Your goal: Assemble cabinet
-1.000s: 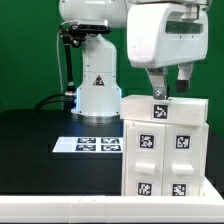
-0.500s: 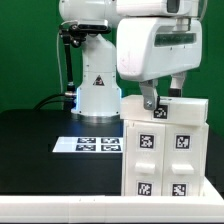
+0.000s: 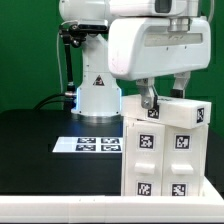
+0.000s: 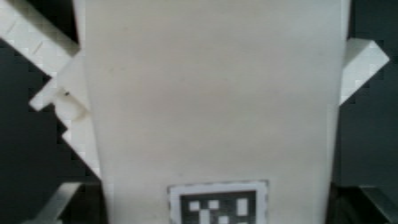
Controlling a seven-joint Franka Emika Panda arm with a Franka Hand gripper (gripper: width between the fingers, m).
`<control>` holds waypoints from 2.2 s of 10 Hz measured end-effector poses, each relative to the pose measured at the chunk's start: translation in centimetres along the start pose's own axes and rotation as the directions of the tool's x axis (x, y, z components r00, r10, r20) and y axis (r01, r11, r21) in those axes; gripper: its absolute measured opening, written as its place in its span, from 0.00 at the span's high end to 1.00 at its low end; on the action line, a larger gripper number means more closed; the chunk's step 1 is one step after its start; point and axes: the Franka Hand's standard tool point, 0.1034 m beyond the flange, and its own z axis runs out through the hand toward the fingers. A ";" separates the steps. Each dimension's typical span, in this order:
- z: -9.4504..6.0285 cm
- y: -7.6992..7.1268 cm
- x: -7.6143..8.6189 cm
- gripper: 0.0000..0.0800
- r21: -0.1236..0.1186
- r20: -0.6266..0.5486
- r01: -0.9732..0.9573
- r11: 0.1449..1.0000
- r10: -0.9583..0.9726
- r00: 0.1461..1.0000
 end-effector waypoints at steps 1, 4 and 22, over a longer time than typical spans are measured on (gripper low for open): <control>-0.1 0.3 0.1 0.31 -0.006 -0.016 -0.168 0.986 0.168 0.986; -0.1 0.5 -0.1 0.31 0.012 -0.082 -0.540 0.842 0.539 0.838; 0.0 -0.1 0.3 0.31 0.112 0.147 -0.660 -0.742 0.670 -0.728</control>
Offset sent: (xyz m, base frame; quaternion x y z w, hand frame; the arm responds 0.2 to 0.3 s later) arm -0.0060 -0.0042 -0.0041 0.0129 0.0356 0.3618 0.9315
